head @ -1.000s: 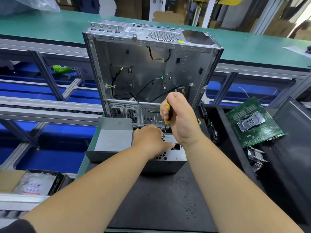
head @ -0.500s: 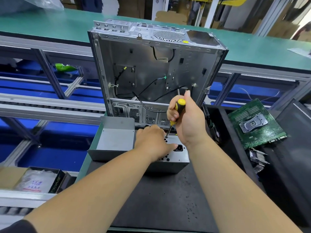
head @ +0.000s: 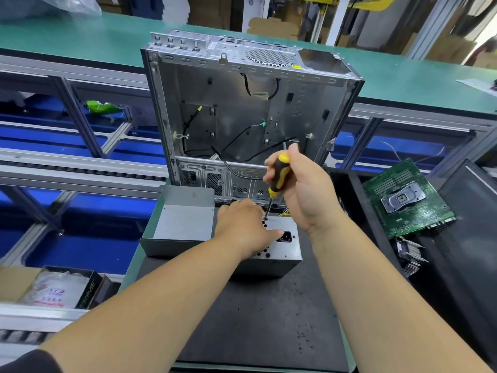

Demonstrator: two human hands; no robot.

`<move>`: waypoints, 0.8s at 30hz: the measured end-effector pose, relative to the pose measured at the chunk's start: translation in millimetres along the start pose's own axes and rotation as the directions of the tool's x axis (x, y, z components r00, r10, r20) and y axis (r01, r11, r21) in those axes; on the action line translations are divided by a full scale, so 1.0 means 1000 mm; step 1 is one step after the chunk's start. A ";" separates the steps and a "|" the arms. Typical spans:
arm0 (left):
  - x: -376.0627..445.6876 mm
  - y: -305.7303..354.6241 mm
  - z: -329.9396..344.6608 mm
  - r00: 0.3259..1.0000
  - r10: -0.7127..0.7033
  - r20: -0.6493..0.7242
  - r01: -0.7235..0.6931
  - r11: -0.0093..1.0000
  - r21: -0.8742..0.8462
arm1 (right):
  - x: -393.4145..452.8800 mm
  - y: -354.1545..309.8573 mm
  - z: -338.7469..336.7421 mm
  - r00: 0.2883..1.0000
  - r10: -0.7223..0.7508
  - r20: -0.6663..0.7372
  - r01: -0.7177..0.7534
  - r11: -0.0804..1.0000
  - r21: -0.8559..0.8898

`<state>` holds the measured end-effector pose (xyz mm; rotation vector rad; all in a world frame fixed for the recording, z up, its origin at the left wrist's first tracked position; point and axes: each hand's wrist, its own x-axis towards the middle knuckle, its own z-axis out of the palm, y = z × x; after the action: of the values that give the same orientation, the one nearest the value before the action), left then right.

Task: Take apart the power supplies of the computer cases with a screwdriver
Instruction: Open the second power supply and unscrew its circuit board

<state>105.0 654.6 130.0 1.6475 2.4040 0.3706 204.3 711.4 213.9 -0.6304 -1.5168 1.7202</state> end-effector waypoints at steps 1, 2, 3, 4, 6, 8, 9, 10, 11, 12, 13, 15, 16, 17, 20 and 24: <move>0.000 0.000 -0.001 1.000 -0.001 0.000 0.001 1.000 0.002 | 0.000 0.000 0.003 1.000 0.007 0.012 -0.007 0.999 0.052; 0.000 0.001 -0.002 1.000 -0.004 0.000 0.004 1.000 0.001 | 0.001 0.000 0.006 1.000 0.005 0.009 -0.005 0.996 0.088; 0.000 0.001 -0.003 1.000 -0.005 -0.002 0.005 1.000 0.000 | 0.001 0.000 0.009 1.000 -0.003 0.003 0.003 0.994 0.112; 0.000 0.002 -0.004 1.000 -0.007 -0.003 0.007 1.000 -0.002 | 0.001 0.000 0.011 1.000 -0.010 0.004 0.010 0.992 0.122; 0.000 0.002 -0.005 1.000 -0.015 0.008 0.015 1.000 -0.005 | 0.001 0.001 0.012 1.000 -0.011 0.016 0.009 0.994 0.111; 0.000 0.001 -0.004 0.999 -0.025 0.026 0.025 1.000 -0.004 | 0.001 0.002 0.011 1.000 -0.023 0.004 0.022 0.998 0.056; 0.000 0.001 -0.004 0.999 -0.027 0.029 0.027 1.000 -0.003 | 0.001 0.002 0.010 1.000 -0.030 -0.005 0.030 0.999 0.029; 0.000 0.001 -0.003 0.999 -0.024 0.026 0.024 1.000 -0.002 | 0.001 0.002 0.009 0.999 -0.039 -0.015 0.039 0.999 0.009; -0.001 0.000 -0.003 1.000 -0.020 0.020 0.020 1.000 -0.002 | 0.001 0.002 0.007 0.999 -0.045 -0.020 0.044 0.999 -0.005; 0.000 0.000 -0.003 1.000 -0.016 0.014 0.016 1.000 -0.001 | 0.001 0.001 0.005 0.999 -0.046 -0.023 0.046 0.999 -0.019; 0.000 0.000 -0.003 1.000 -0.011 0.010 0.011 1.000 0.000 | 0.002 0.000 0.003 0.999 -0.039 -0.028 0.038 0.999 -0.029; -0.001 0.000 -0.002 1.000 -0.005 0.009 0.005 1.000 0.000 | 0.001 -0.001 -0.001 0.999 -0.024 -0.030 0.023 0.999 -0.031; -0.002 0.000 -0.002 1.000 -0.003 0.009 0.003 1.000 -0.002 | 0.001 -0.001 -0.002 1.000 -0.021 -0.016 0.021 1.000 -0.014; -0.002 0.001 -0.002 1.000 -0.003 0.009 0.003 1.000 -0.007 | 0.000 -0.001 -0.001 1.000 -0.018 0.009 0.018 1.000 0.013; -0.003 0.002 -0.003 1.000 -0.013 0.008 0.013 1.000 -0.021 | -0.002 0.002 0.003 0.998 -0.017 0.062 0.011 0.994 0.110; -0.002 0.001 -0.002 1.000 -0.020 0.011 0.020 1.000 -0.020 | 0.000 0.003 0.009 0.999 -0.020 0.047 0.014 0.991 0.132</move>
<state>106.2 653.1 132.7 1.6118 2.3997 0.3804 197.1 705.7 212.4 -0.5101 -1.4228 1.8175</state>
